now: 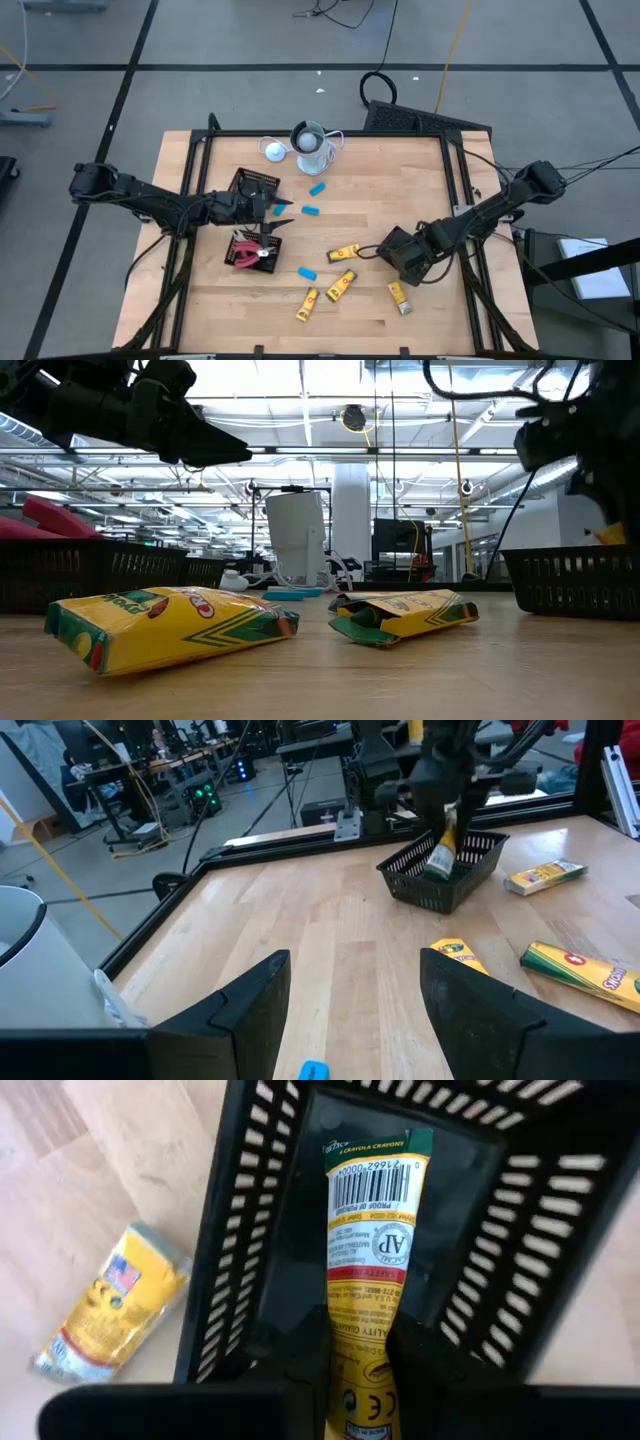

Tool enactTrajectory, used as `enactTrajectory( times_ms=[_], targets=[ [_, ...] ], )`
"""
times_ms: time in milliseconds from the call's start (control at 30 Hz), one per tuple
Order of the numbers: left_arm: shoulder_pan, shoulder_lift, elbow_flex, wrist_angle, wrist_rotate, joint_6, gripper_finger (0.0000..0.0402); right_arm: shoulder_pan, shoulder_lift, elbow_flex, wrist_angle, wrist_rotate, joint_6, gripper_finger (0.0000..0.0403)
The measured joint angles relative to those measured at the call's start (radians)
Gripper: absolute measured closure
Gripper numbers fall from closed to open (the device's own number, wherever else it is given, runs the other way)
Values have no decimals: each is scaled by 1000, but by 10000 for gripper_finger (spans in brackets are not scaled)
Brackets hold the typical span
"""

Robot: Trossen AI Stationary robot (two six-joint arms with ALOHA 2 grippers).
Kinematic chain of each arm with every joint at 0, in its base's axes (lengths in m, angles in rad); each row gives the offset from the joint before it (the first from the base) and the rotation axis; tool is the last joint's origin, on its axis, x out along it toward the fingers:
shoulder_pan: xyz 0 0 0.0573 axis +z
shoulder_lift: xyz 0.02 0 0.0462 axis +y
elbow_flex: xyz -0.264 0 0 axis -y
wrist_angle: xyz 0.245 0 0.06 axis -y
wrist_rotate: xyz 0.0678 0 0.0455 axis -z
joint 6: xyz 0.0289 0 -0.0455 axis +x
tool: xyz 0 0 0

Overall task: Pick & Place School Supplies
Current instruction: Put the yellow crayon box into the bottom right black bin

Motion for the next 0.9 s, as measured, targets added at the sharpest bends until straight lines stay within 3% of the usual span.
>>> enactTrajectory(
  times_ms=[433, 900],
  targets=[
    [0, 0, 0, 10, -1, 1, 174, -203, 0, -117, 283, 5, -278, 345],
    [0, 0, 0, 10, -4, 6, 174, -461, 31, -122, 474, 25, -613, 345]
  ],
)
